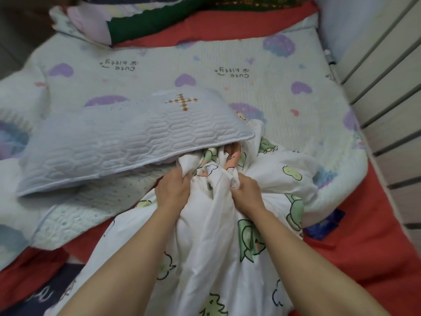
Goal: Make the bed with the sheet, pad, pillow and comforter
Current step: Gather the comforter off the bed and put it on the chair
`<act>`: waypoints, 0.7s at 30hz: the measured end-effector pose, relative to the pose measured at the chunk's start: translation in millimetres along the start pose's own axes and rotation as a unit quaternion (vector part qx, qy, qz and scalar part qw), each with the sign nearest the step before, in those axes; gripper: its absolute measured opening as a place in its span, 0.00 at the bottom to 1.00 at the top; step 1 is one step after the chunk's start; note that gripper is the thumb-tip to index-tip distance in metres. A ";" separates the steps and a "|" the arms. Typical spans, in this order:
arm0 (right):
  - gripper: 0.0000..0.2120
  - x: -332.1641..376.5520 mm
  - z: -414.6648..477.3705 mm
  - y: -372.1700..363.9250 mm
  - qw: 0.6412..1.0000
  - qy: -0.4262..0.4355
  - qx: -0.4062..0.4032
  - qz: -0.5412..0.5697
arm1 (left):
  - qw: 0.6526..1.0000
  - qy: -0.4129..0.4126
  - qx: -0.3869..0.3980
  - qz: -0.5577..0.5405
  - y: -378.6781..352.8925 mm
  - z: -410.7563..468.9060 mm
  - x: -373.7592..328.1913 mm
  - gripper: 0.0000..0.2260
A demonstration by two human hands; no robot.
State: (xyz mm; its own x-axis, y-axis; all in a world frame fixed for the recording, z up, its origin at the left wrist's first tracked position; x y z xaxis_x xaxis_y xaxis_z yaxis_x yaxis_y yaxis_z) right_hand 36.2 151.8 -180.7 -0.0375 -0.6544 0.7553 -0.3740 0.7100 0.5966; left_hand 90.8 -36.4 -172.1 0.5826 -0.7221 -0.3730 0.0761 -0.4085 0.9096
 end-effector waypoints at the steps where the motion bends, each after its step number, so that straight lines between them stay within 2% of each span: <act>1: 0.07 8.4 -10.2 2.2 1.000 0.011 -0.016 0.008 | 1.000 -0.010 -0.020 -0.010 10.1 -8.7 0.9 0.18; 5: 0.12 46.3 -43.3 14.7 0.993 0.067 -0.093 0.028 | 0.994 -0.044 -0.089 -0.047 56.5 -34.6 -2.2 0.15; 11: 0.07 133.2 -109.0 45.1 0.965 0.171 -0.193 0.046 | 0.971 -0.085 -0.184 -0.126 160.2 -84.1 -6.9 0.17; 13: 0.19 164.0 -138.7 53.8 0.953 0.204 -0.218 0.044 | 0.959 -0.099 -0.215 -0.153 196.5 -107.6 -1.3 0.16; 14: 0.21 178.9 -154.9 57.1 0.948 0.219 -0.227 0.050 | 0.952 -0.113 -0.233 -0.162 215.1 -120.6 2.6 0.16; 19: 0.19 234.3 -232.7 61.1 0.920 0.289 -0.258 0.059 | 0.926 -0.159 -0.301 -0.166 287.0 -181.1 28.8 0.15; 21: 0.14 255.4 -269.3 60.0 0.908 0.313 -0.270 0.073 | 0.913 -0.171 -0.332 -0.166 314.6 -210.0 43.2 0.16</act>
State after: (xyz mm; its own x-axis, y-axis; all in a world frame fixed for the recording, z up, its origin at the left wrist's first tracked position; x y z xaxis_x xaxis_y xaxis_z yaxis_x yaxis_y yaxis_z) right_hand 253.7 97.3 121.0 0.5468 -0.3874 0.7423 0.1081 0.9118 0.3962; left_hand 309.9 -78.9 136.4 0.1592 -0.7986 -0.5804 0.7423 -0.2908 0.6037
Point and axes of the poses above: each hand's wrist, its own z-axis towards the middle knuckle, its own y-axis out of the back of the hand, x = y × z, the point moved 2 cm from there along z, towards the middle knuckle, and after that the axes turned 5 degrees about z, right-handed, at the moved point
